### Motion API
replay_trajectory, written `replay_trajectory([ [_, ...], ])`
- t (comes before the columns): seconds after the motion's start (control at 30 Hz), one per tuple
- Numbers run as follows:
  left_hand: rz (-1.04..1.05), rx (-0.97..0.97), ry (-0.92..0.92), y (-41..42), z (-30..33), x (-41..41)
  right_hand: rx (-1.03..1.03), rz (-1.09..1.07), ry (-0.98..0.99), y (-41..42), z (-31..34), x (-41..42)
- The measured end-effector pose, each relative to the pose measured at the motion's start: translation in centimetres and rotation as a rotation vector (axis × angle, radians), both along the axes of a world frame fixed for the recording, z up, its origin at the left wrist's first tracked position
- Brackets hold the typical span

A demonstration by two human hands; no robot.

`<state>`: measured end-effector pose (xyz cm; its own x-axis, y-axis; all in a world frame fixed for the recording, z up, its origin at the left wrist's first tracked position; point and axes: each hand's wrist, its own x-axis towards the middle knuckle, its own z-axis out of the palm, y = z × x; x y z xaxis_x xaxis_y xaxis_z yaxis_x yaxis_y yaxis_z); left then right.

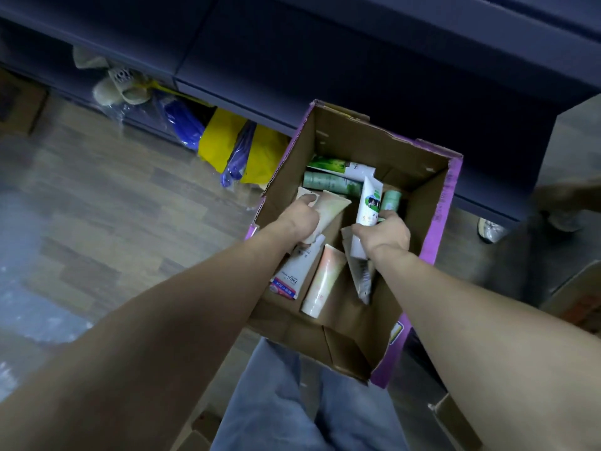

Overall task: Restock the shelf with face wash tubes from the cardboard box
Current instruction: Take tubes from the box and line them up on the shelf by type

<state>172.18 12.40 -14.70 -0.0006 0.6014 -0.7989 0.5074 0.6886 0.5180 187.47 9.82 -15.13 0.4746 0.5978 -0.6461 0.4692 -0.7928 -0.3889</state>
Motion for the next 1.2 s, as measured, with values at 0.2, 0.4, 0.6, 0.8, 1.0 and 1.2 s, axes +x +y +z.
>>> replay_trajectory([
  [0.2, -0.009, 0.021, 0.121, -1.8, 0.0, 0.1, 0.039, 0.009, -0.005, -1.5, 0.4, -0.6],
  [0.4, 0.048, 0.057, 0.1, -2.9, 1.0, 0.1, 0.058, -0.002, -0.018, -2.7, 1.6, -0.7],
  [0.6, 0.033, 0.121, 0.118, -3.8, 2.5, -0.1, 0.088, -0.043, -0.016, -3.7, 3.8, -0.3],
  [0.8, -0.085, 0.275, 0.258, -5.4, 4.8, 0.9, 0.155, -0.02, -0.029, -5.0, 6.1, 0.1],
  [1.0, -0.016, 0.369, 0.309, -6.7, 7.3, 1.6, 0.269, 0.088, -0.089, -6.7, 8.5, 0.1],
  [1.2, 0.049, 0.456, 0.323, -7.1, 10.9, 1.9, 0.374, 0.08, -0.107, -7.2, 12.2, 0.0],
])
